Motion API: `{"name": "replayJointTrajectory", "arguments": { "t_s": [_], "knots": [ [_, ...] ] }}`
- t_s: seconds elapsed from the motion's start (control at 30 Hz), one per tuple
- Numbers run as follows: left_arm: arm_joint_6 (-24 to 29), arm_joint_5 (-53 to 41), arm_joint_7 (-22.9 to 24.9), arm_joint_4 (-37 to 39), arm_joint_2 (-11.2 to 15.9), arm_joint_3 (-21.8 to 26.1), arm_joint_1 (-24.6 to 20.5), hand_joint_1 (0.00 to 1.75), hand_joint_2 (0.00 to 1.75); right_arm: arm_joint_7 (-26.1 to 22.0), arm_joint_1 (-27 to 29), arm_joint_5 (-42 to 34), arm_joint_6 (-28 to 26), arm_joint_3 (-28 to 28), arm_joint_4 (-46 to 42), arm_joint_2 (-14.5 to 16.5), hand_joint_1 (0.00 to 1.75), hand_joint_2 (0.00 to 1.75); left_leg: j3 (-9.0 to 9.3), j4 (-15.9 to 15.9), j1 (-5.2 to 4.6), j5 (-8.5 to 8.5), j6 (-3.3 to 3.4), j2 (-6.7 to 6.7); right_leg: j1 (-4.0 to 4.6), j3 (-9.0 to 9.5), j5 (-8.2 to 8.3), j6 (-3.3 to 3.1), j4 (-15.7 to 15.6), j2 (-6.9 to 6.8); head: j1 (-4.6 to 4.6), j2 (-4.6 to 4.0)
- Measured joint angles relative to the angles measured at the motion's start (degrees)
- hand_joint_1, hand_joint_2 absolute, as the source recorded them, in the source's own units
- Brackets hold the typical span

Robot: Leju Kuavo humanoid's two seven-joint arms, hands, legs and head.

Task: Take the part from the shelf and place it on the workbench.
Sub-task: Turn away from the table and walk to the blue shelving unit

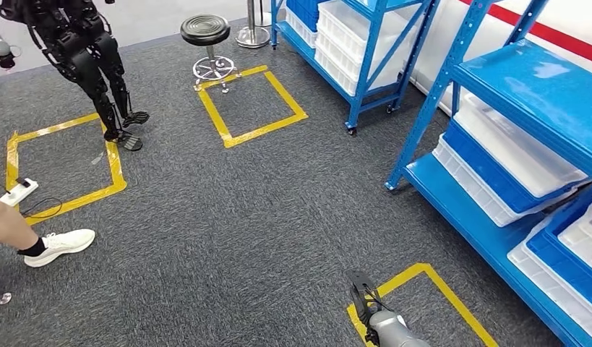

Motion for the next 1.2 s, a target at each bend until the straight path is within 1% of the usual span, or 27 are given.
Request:
{"name": "replayJointTrajectory", "arguments": {
  "t_s": [0.03, 0.07, 0.1, 0.17, 0.2, 0.23, 0.27, 0.3, 0.33, 0.4, 0.43, 0.47, 0.53, 0.57, 0.6, 0.63, 0.7, 0.77, 0.83, 0.87, 0.93, 1.0, 1.07, 1.1, 1.13, 1.17, 1.2],
  "knots": [
    [-0.03, -0.01, 0.02, 0.0, 0.03, -0.08, 0.07, 0.0, 0.0, 0.0, 0.09, 0.02, 0.0, 0.0, 0.01, -0.02, 0.0, 0.0, -0.04, 0.02, -0.06, -0.02, -0.03, 0.76, -0.09, -0.1, -0.08, 0.37, 0.7, -0.19, 0.01, 0.0],
    [-0.06, -0.01, 0.03, 0.0, 0.04, -0.15, 0.09, 0.0, 0.0, 0.0, 0.17, 0.04, 0.0, 0.0, 0.01, -0.04, 0.0, 0.0, -0.05, 0.05, -0.08, -0.06, -0.1, 1.46, -0.16, 0.94, 0.61, 0.89, -0.8, -0.5, 0.03, 0.0],
    [-0.09, -0.01, 0.04, 0.0, 0.03, -0.21, 0.09, 0.0, 0.0, 0.0, 0.19, 0.04, 0.0, 0.0, 0.01, -0.06, 0.0, 0.0, -0.02, 0.09, -0.07, -0.13, -0.21, 2.11, -0.27, 3.07, 1.89, 1.43, -4.36, -1.16, 0.03, 0.0],
    [-0.15, -0.01, 0.04, 0.0, 0.11, -0.25, 0.09, 0.0, 0.0, 0.01, 0.08, 0.05, 0.0, 0.01, -0.01, -0.01, 0.0, 0.0, 0.14, 0.29, -0.21, -0.44, -0.75, 3.28, -0.19, 7.44, 4.27, 1.77, -11.86, -3.77, 0.01, 0.0],
    [-0.18, -0.01, 0.05, 0.0, 0.16, -0.27, 0.09, 0.0, 0.0, 0.01, 0.01, 0.05, 0.0, 0.02, -0.01, 0.05, 0.0, 0.0, 0.29, 0.38, -0.33, -0.63, -1.13, 3.77, -0.07, 8.62, 4.94, 1.45, -13.96, -4.61, -0.06, 0.0],
    [-0.19, -0.02, 0.06, 0.0, 0.21, -0.29, 0.06, 0.0, 0.0, 0.01, -0.04, 0.05, 0.0, 0.03, -0.01, 0.08, 0.0, 0.0, 0.47, 0.42, -0.4, -0.8, -1.52, 4.29, 0.18, 8.94, 5.19, 0.93, -14.65, -4.95, -0.14, 0.0],
    [-0.19, -0.03, 0.08, 0.0, 0.22, -0.32, 0.0, 0.0, 0.0, 0.01, -0.07, 0.05, 0.0, 0.04, -0.01, 0.05, 0.0, 0.0, 0.67, 0.35, -0.38, -0.92, -1.92, 4.82, 0.42, 8.76, 5.32, 0.42, -14.71, -4.42, -0.19, 0.0],
    [-0.19, -0.05, 0.09, 0.0, 0.2, -0.35, -0.08, 0.0, 0.0, 0.01, -0.08, 0.05, 0.0, 0.04, -0.01, -0.03, 0.0, 0.0, 0.87, 0.33, -0.2, -1.06, -2.34, 5.18, 0.27, 8.7, 5.42, -0.22, -14.76, -3.66, -0.26, 0.0],
    [-0.19, -0.07, 0.1, 0.0, 0.17, -0.38, -0.16, 0.0, 0.0, 0.02, -0.1, 0.05, 0.0, 0.04, -0.01, -0.12, 0.0, 0.0, 0.93, 0.64, 0.03, -1.47, -2.75, 4.62, 0.15, 8.75, 5.54, -0.71, -14.88, -2.98, -0.33, 0.0],
    [-0.2, -0.11, 0.1, 0.01, 0.14, -0.4, -0.21, 0.0, 0.0, 0.02, -0.18, 0.07, 0.0, 0.05, -0.01, -0.16, 0.0, 0.0, -0.12, 3.69, 0.38, -3.87, -3.3, 1.7, -0.26, 9.05, 5.88, -1.72, -15.1, -1.7, -0.45, 0.0],
    [-0.21, -0.13, 0.12, 0.02, 0.15, -0.4, -0.11, 0.0, 0.0, 0.02, -0.2, 0.07, 0.0, 0.05, -0.01, -0.09, 0.0, 0.0, -1.8, 7.51, 0.44, -6.03, -3.37, -0.06, -0.12, 8.99, 5.99, -2.05, -15.1, -0.94, -0.51, 0.0],
    [-0.3, -0.14, 0.16, 0.02, 0.16, -0.4, 0.0, 0.0, 0.0, 0.02, -0.18, 0.05, 0.0, 0.06, -0.01, -0.01, 0.0, 0.0, -3.69, 11.44, 0.45, -8.0, -3.33, -1.03, 0.05, 8.92, 6.06, -2.29, -15.08, -0.22, -0.53, 0.0],
    [-0.81, -0.21, 0.5, 0.02, 0.21, -0.4, 0.21, 0.0, 0.0, 0.01, -0.02, 0.01, 0.0, 0.07, -0.01, 0.13, 0.0, 0.0, -6.77, 17.16, 0.4, -9.86, -3.18, -1.66, 0.46, 8.79, 6.16, -2.49, -15.06, 1.3, -0.54, 0.0],
    [-1.35, -0.39, 0.84, 0.02, 0.21, -0.44, 0.23, 0.0, 0.0, -0.02, 0.07, -0.04, -0.03, 0.07, -0.01, 0.14, 0.0, 0.0, -6.87, 16.89, 0.38, -9.04, -2.99, -1.72, 0.59, 8.79, 6.2, -2.53, -15.05, 1.9, -0.55, 0.0],
    [-1.99, -0.67, 1.26, 0.02, 0.23, -0.52, 0.24, 0.0, 0.0, -0.06, 0.14, -0.1, -0.07, 0.07, -0.01, 0.14, 0.0, 0.0, -6.31, 15.29, 0.36, -7.59, -2.74, -1.82, 0.71, 8.81, 6.24, -2.56, -15.05, 2.54, -0.55, 0.0],
    [-2.78, -1.1, 1.75, 0.02, 0.27, -0.7, 0.25, 0.0, 0.0, -0.16, 0.18, -0.24, -0.14, 0.06, -0.01, 0.18, 0.0, 0.0, -4.98, 12.21, 0.32, -5.54, -2.41, -2.19, 0.82, 8.86, 6.29, -2.57, -15.04, 3.23, -0.55, 0.0],
    [-4.55, -2.07, 2.67, 0.03, 0.56, -1.28, 0.26, 0.0, 0.0, -0.55, 0.21, -0.8, -0.47, 0.03, -0.01, 0.43, 0.0, 0.0, -1.61, 4.97, 0.22, -2.02, -1.65, -4.21, 1.06, 8.91, 6.38, -2.42, -15.01, 4.47, -0.52, 0.0],
    [-6.49, -3.06, 3.49, 0.05, 1.06, -1.95, 0.27, 0.0, 0.0, -1.11, 0.34, -1.8, -1.26, -0.24, -0.01, 0.81, 0.0, 0.0, 0.09, 1.25, -0.04, -0.89, -1.18, -5.48, 1.11, 8.71, 6.58, -2.06, -14.99, 5.48, -0.51, 0.0],
    [-8.19, -3.91, 4.05, 0.03, 1.83, -2.62, 0.26, 0.0, 0.0, -1.73, 0.88, -3.17, -2.39, -0.9, -0.01, 1.04, 0.0, 0.0, 0.24, 0.79, -0.4, -0.79, -0.88, -4.59, 0.97, 8.34, 6.91, -1.48, -15.17, 6.42, -0.53, 0.0],
    [-9.0, -4.26, 4.21, 0.02, 2.22, -2.93, 0.25, 0.0, 0.0, -2.08, 1.29, -4.02, -2.99, -1.41, -0.01, 1.05, 0.0, 0.0, 0.44, 0.28, -0.33, -0.42, -0.69, -3.95, 1.02, 8.11, 6.99, -1.25, -15.1, 6.36, -0.53, 0.0],
    [-11.64, -5.15, 4.3, 0.01, 3.18, -3.55, 0.22, 0.0, 0.0, -3.32, 1.98, -6.53, -5.26, -2.88, -0.04, 1.0, 0.0, 0.0, 0.89, -1.01, -0.15, 0.42, -0.27, -2.64, 1.27, 6.55, 5.76, -1.19, -12.71, 3.96, -0.39, 0.0],
    [-16.27, -6.51, 4.68, 0.02, 4.19, -4.44, 0.24, 0.0, 0.0, -5.38, 2.22, -9.84, -9.76, -5.31, -0.12, 1.32, 0.0, 0.0, 1.01, -1.6, -0.17, 0.85, -0.06, -1.31, 1.18, 3.46, 3.0, -1.45, -6.77, 0.95, -0.19, 0.0],
    [-20.49, -7.93, 5.59, 0.04, 4.84, -5.53, 0.26, 0.0, 0.0, -6.59, 2.23, -11.71, -12.83, -8.14, -0.16, 1.96, 0.0, 0.0, 0.89, -1.58, -0.24, 0.87, -0.05, 0.11, 0.78, 0.47, 0.9, -1.27, -0.65, 0.09, -0.11, 0.0],
    [-21.6, -8.58, 6.14, 0.05, 4.97, -6.04, 0.27, 0.0, 0.0, -6.53, 2.27, -11.78, -12.62, -9.23, -0.15, 2.24, 0.0, 0.0, 0.89, -1.56, -0.23, 0.83, -0.1, 0.84, 0.53, -0.16, 0.69, -0.91, 0.65, -0.1, -0.1, 0.0],
    [-22.37, -9.29, 6.72, 0.11, 4.98, -6.66, 0.28, 0.0, 0.0, -6.28, 2.33, -11.59, -11.75, -10.04, -0.14, 2.48, 0.0, 0.0, 0.89, -1.54, -0.19, 0.77, -0.21, 1.64, 0.23, 0.07, 1.11, -0.35, 0.31, -0.34, -0.1, 0.0],
    [-22.72, -9.88, 7.28, 0.21, 4.85, -7.24, 0.3, 0.0, 0.0, -6.01, 2.37, -11.34, -10.59, -10.47, -0.13, 2.69, 0.0, 0.0, 0.89, -1.46, -0.1, 0.68, -0.4, 2.42, -0.1, 1.46, 2.2, 0.34, -2.21, -0.75, -0.09, 0.0],
    [-22.86, -10.33, 7.79, 0.34, 4.62, -7.81, 0.31, 0.0, 0.0, -5.76, 2.39, -11.04, -9.53, -10.67, -0.12, 2.92, 0.0, 0.0, 0.9, -1.29, 0.01, 0.54, -0.67, 3.14, -0.45, 3.61, 3.57, 1.06, -6.08, -1.51, -0.09, 0.0]
  ]
}}
